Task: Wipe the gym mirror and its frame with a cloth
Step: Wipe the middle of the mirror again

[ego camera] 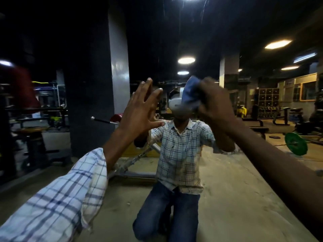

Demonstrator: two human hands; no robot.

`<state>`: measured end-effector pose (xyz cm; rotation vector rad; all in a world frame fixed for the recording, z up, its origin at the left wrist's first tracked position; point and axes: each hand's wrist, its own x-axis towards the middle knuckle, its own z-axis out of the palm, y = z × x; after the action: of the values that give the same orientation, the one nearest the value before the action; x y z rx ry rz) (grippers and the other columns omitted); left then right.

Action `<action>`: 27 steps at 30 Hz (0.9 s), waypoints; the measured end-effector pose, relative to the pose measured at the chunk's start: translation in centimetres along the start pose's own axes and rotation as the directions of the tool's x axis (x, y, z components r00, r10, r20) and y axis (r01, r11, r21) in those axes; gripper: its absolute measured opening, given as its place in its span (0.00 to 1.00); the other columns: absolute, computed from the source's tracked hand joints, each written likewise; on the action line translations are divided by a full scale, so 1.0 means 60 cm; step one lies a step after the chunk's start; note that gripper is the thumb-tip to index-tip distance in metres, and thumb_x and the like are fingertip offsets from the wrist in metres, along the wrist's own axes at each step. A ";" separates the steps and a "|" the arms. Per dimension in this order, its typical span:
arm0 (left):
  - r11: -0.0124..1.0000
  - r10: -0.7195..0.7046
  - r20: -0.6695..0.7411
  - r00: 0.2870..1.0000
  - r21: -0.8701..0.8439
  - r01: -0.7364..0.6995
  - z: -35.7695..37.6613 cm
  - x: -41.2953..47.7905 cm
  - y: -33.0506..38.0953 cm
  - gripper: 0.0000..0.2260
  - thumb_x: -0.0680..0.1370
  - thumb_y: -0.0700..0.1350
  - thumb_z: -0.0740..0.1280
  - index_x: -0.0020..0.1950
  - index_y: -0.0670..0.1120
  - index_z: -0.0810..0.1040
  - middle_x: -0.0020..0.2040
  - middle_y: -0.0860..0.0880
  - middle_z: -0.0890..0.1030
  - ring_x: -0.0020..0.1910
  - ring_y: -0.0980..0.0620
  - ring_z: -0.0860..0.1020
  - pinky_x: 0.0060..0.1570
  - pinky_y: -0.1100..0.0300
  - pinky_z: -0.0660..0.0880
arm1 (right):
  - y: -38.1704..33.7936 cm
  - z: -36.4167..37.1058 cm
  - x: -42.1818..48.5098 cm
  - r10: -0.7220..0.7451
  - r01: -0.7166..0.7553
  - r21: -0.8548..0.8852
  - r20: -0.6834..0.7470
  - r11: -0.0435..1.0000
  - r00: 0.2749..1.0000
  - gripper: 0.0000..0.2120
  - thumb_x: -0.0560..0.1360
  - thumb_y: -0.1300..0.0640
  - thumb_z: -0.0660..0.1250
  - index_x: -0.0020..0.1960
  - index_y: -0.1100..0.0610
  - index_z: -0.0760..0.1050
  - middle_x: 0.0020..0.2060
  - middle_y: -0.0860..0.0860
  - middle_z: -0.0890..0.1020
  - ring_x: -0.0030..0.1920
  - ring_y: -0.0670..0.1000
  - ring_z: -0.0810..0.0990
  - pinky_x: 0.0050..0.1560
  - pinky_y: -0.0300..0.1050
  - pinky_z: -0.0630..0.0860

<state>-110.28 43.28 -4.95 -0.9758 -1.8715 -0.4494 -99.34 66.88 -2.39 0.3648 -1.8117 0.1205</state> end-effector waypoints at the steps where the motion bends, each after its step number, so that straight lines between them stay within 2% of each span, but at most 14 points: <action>1: 1.000 -0.004 0.004 1.000 -0.001 0.004 0.000 0.001 0.000 0.50 0.68 0.62 0.80 0.84 0.53 0.58 0.86 0.49 0.44 0.84 0.44 0.45 0.77 0.35 0.61 | 0.007 -0.019 0.026 0.091 -0.091 0.006 -0.153 0.996 0.984 0.13 0.71 0.62 0.71 0.55 0.59 0.79 0.49 0.50 0.76 0.48 0.50 0.76 0.47 0.32 0.72; 3: 1.000 -0.012 0.017 1.000 0.001 0.012 0.002 0.001 0.000 0.51 0.68 0.62 0.80 0.84 0.53 0.58 0.86 0.49 0.43 0.84 0.44 0.45 0.77 0.35 0.61 | 0.009 -0.029 0.057 0.270 -0.252 0.098 -0.355 0.963 0.895 0.15 0.70 0.58 0.71 0.55 0.61 0.79 0.48 0.49 0.75 0.48 0.47 0.73 0.47 0.27 0.69; 4: 1.000 -0.015 0.019 1.000 0.004 0.015 0.003 0.000 0.001 0.51 0.68 0.63 0.80 0.84 0.53 0.57 0.86 0.49 0.43 0.84 0.44 0.45 0.77 0.35 0.61 | 0.003 -0.019 0.062 0.284 -0.256 0.125 -0.373 0.959 0.883 0.16 0.69 0.54 0.70 0.55 0.60 0.80 0.48 0.49 0.75 0.48 0.46 0.73 0.47 0.26 0.69; 5: 1.000 -0.015 0.022 1.000 0.010 0.015 0.002 0.000 0.001 0.51 0.68 0.63 0.80 0.84 0.54 0.57 0.85 0.49 0.42 0.84 0.45 0.45 0.77 0.34 0.62 | -0.003 -0.004 0.061 0.242 -0.217 0.111 -0.345 0.970 0.907 0.16 0.70 0.52 0.71 0.54 0.58 0.80 0.48 0.48 0.76 0.47 0.46 0.74 0.48 0.28 0.71; 8: 1.000 -0.007 0.031 1.000 0.020 0.007 -0.002 0.000 0.001 0.51 0.68 0.64 0.79 0.84 0.54 0.56 0.85 0.50 0.41 0.84 0.44 0.45 0.75 0.34 0.64 | -0.006 0.037 0.040 0.087 -0.079 0.059 -0.149 0.995 0.985 0.12 0.71 0.59 0.75 0.54 0.54 0.80 0.47 0.49 0.78 0.46 0.46 0.76 0.45 0.43 0.78; 11: 0.998 -0.009 0.043 0.999 0.066 0.006 -0.007 -0.003 -0.001 0.52 0.68 0.66 0.77 0.84 0.56 0.54 0.85 0.50 0.40 0.84 0.44 0.45 0.76 0.34 0.62 | 0.001 0.037 0.043 0.084 -0.072 0.081 -0.169 0.994 0.982 0.11 0.70 0.60 0.74 0.51 0.54 0.80 0.45 0.49 0.77 0.42 0.47 0.75 0.41 0.47 0.76; 14: 0.996 -0.021 0.042 0.999 0.087 0.017 -0.012 -0.008 -0.014 0.52 0.69 0.68 0.76 0.85 0.57 0.52 0.85 0.49 0.39 0.84 0.43 0.46 0.77 0.36 0.61 | -0.002 0.026 0.056 0.106 -0.096 0.060 -0.207 0.994 0.972 0.11 0.71 0.59 0.73 0.53 0.56 0.80 0.47 0.47 0.76 0.46 0.46 0.75 0.44 0.30 0.71; 17: 0.995 -0.032 0.032 0.999 0.100 0.029 -0.018 -0.015 -0.039 0.52 0.69 0.69 0.75 0.85 0.58 0.52 0.85 0.49 0.39 0.84 0.43 0.47 0.77 0.36 0.61 | -0.020 0.020 0.080 0.295 -0.266 0.126 -0.391 0.956 0.872 0.12 0.71 0.59 0.71 0.53 0.62 0.81 0.47 0.50 0.76 0.47 0.47 0.74 0.46 0.22 0.66; 19: 0.992 -0.041 0.025 0.999 0.119 0.038 -0.027 -0.022 -0.061 0.51 0.69 0.69 0.75 0.84 0.58 0.52 0.85 0.47 0.41 0.84 0.42 0.46 0.77 0.33 0.60 | -0.042 0.044 0.076 0.235 -0.201 0.131 -0.332 0.971 0.914 0.11 0.70 0.61 0.73 0.53 0.59 0.80 0.47 0.50 0.78 0.46 0.47 0.75 0.47 0.29 0.72; 21: 0.990 -0.063 0.017 0.998 0.124 0.061 -0.039 -0.030 -0.089 0.52 0.68 0.70 0.75 0.84 0.58 0.53 0.85 0.45 0.42 0.84 0.42 0.45 0.77 0.32 0.59 | -0.058 0.076 0.056 0.038 -0.030 0.088 -0.098 0.996 0.994 0.13 0.70 0.62 0.74 0.53 0.54 0.79 0.47 0.51 0.79 0.45 0.48 0.77 0.47 0.47 0.78; 22: 0.990 -0.077 0.018 0.997 0.119 0.074 -0.047 -0.034 -0.103 0.52 0.68 0.70 0.75 0.84 0.58 0.53 0.85 0.45 0.42 0.84 0.41 0.45 0.77 0.32 0.59 | -0.061 0.077 0.052 -0.023 0.023 0.073 0.000 0.997 1.000 0.13 0.70 0.61 0.75 0.53 0.53 0.78 0.47 0.51 0.79 0.45 0.49 0.77 0.46 0.52 0.79; 24: 0.990 -0.080 0.027 0.996 0.119 0.076 -0.059 -0.041 -0.128 0.52 0.68 0.70 0.75 0.85 0.57 0.53 0.85 0.45 0.41 0.84 0.42 0.45 0.77 0.34 0.60 | -0.061 0.059 0.069 -0.029 0.029 0.057 -0.007 0.998 1.000 0.12 0.71 0.58 0.74 0.54 0.55 0.79 0.47 0.51 0.79 0.46 0.48 0.76 0.49 0.43 0.77; 26: 0.990 -0.073 0.022 0.997 0.123 0.070 -0.067 -0.045 -0.146 0.51 0.68 0.68 0.76 0.85 0.57 0.54 0.85 0.45 0.41 0.84 0.42 0.45 0.75 0.37 0.63 | -0.055 0.036 0.096 0.155 -0.142 0.071 -0.242 0.987 0.958 0.14 0.71 0.56 0.70 0.55 0.60 0.79 0.49 0.55 0.79 0.48 0.48 0.75 0.49 0.27 0.68; 27: 0.990 -0.072 0.020 0.997 0.121 0.069 -0.068 -0.046 -0.153 0.51 0.68 0.68 0.76 0.84 0.57 0.54 0.85 0.45 0.41 0.84 0.41 0.45 0.75 0.37 0.63 | -0.052 0.032 0.102 0.276 -0.258 0.099 -0.360 0.961 0.891 0.15 0.70 0.59 0.69 0.56 0.61 0.79 0.51 0.56 0.80 0.49 0.48 0.76 0.48 0.24 0.67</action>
<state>-114.44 33.75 -4.45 -0.8406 -1.9366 -0.3640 -101.58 62.30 2.62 0.1109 -1.4736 0.4015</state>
